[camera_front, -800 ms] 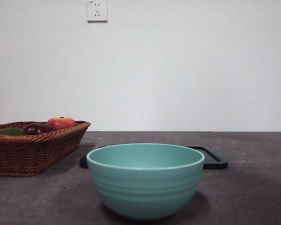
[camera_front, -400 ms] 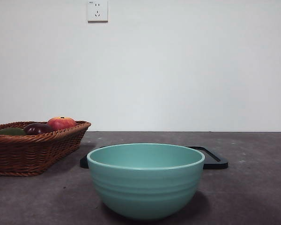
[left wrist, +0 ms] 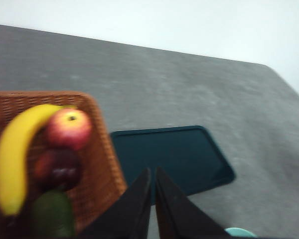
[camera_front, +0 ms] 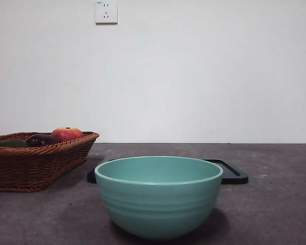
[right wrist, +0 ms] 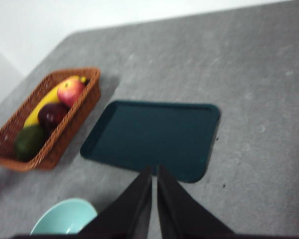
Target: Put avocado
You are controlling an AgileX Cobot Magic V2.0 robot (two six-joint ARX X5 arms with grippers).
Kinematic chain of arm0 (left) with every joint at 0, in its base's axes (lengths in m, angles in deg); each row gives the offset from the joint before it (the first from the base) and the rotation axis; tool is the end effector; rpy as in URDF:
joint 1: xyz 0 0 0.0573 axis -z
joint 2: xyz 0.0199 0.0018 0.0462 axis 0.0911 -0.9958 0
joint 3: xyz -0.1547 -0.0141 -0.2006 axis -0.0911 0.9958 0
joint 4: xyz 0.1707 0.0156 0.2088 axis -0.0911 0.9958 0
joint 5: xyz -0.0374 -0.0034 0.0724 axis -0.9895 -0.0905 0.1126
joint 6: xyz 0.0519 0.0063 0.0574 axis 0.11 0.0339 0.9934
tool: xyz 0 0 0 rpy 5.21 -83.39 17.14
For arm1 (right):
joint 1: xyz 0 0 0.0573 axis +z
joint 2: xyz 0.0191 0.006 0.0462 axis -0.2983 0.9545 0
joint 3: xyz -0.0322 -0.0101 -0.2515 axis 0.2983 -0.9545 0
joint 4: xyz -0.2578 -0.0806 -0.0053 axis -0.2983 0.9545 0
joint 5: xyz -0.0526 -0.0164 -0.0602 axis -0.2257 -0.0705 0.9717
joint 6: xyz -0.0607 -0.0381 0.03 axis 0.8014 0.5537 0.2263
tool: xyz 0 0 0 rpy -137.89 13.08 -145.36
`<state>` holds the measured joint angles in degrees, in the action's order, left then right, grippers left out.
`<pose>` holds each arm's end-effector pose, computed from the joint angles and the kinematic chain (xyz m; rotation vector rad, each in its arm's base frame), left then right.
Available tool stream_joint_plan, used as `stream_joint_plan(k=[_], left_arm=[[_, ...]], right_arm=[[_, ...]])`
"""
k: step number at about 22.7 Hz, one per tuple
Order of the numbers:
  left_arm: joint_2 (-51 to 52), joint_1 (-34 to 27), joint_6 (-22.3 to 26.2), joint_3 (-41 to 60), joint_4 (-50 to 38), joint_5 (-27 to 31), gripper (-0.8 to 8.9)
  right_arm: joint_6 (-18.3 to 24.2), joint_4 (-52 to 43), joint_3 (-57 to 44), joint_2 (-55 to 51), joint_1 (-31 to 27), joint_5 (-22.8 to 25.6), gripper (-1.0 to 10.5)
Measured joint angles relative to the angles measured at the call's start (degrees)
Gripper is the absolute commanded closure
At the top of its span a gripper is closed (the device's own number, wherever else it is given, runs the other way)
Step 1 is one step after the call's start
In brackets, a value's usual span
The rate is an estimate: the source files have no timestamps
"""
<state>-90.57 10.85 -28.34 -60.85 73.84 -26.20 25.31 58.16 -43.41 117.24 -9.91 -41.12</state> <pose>0.1871 -0.0449 0.3144 -0.2495 0.3998 -0.4906 0.1734 0.0487 0.2899 0.2788 0.4989 0.4943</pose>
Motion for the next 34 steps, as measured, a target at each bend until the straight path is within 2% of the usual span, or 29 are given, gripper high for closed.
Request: stream_joint_plan(k=[7,17,18,20,21,23,34], left_arm=[[-1.7,3.17,0.0,-3.21,1.07,-5.86,7.99],[1.16,3.67,-0.22,-3.21,7.02,-8.31,7.68],[1.18,3.67,-0.2,-3.21,7.5,-8.31,7.05],[1.16,3.67,-0.15,-3.21,8.26,-8.31,4.9],[1.16,3.67,-0.11,-3.21,8.26,-8.33,3.63],[1.16,3.67,0.02,-3.21,8.26,-8.33,2.54],[1.16,3.67,-0.07,-3.21,8.66,-8.33,2.53]], right_arm=[[3.63,5.55,9.01,7.13,5.05,-0.13,9.3],[3.96,5.6,9.46,4.11,6.45,-0.15,9.3],[3.96,5.6,9.46,4.02,6.45,-0.22,9.2],[4.0,5.64,9.46,3.93,6.45,-1.29,7.1],[3.98,5.64,9.46,3.96,6.45,-1.42,5.6],[3.98,5.68,9.46,4.07,6.45,-1.2,4.0],[4.0,5.77,9.46,4.11,6.45,-1.14,3.9]])
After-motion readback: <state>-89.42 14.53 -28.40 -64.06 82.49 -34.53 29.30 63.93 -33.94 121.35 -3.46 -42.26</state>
